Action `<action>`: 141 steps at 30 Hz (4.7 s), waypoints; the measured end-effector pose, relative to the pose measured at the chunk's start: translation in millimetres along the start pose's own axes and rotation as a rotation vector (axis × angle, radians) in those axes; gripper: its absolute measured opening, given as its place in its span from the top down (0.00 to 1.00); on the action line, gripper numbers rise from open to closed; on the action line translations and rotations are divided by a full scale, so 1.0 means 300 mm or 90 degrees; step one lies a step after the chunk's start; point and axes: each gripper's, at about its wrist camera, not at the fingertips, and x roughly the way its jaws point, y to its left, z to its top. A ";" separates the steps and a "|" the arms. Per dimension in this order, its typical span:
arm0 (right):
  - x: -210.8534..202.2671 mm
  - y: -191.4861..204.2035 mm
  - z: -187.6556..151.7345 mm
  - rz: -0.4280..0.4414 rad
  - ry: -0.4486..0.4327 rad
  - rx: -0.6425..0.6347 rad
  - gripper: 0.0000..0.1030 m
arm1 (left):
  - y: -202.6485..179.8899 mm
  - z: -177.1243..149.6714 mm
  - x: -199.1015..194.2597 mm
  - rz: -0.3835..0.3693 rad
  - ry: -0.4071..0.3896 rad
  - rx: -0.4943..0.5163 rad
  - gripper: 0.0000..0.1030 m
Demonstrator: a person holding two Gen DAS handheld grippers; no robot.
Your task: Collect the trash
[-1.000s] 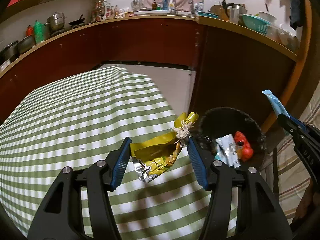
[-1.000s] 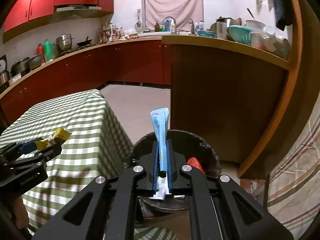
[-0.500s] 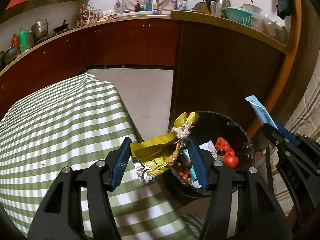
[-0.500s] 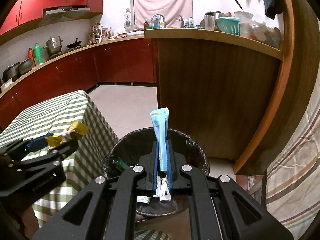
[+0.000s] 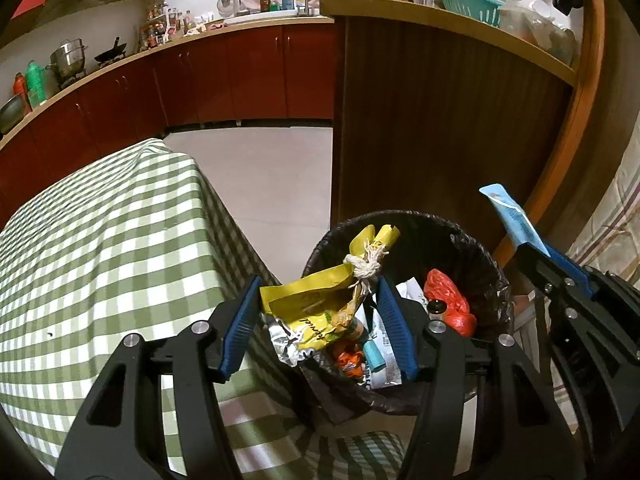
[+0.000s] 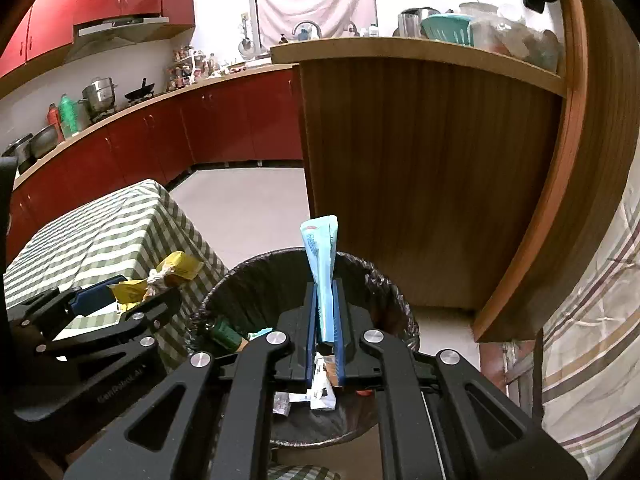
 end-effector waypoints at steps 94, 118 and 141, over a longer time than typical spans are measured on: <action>-0.532 0.199 -0.097 -0.052 -0.148 -0.048 0.18 | 0.273 -0.216 -0.582 0.056 -0.115 -0.073 0.05; -0.533 0.202 -0.101 -0.053 -0.148 -0.050 0.18 | 0.274 -0.217 -0.582 0.052 -0.113 -0.075 0.05; -0.528 0.202 -0.102 -0.053 -0.147 -0.051 0.18 | 0.266 -0.219 -0.587 0.051 -0.114 -0.074 0.05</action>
